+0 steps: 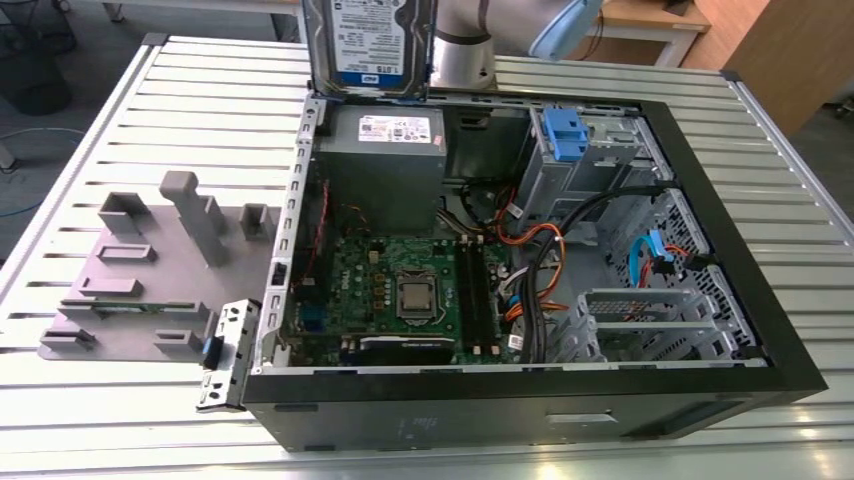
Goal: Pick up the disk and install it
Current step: 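Pick up the disk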
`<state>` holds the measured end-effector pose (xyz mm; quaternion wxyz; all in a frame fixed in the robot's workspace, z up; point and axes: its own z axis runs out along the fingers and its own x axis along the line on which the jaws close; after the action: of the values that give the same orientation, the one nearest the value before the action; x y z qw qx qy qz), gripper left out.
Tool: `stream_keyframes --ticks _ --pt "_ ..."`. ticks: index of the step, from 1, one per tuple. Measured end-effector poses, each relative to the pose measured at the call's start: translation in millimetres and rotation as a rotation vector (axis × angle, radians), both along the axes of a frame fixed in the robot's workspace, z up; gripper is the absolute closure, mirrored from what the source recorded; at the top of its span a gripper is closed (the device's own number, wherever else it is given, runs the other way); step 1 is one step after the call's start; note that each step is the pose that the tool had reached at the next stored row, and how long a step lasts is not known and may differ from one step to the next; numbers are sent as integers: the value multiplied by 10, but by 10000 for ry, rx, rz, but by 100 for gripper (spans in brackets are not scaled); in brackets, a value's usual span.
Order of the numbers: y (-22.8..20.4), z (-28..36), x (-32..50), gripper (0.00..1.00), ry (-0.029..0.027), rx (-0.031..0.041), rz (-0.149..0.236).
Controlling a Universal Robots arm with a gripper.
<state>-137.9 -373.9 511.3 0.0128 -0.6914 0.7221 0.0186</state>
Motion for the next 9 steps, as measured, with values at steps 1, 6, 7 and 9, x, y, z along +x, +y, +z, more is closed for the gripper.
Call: stream_keyframes --ticks 1,6,7,9 --pt "2 -6 32 65 4 0 1" --pt "11 -33 195 65 24 0 0" --pt "12 -38 228 65 29 0 0" --pt "16 -49 295 65 37 0 0"
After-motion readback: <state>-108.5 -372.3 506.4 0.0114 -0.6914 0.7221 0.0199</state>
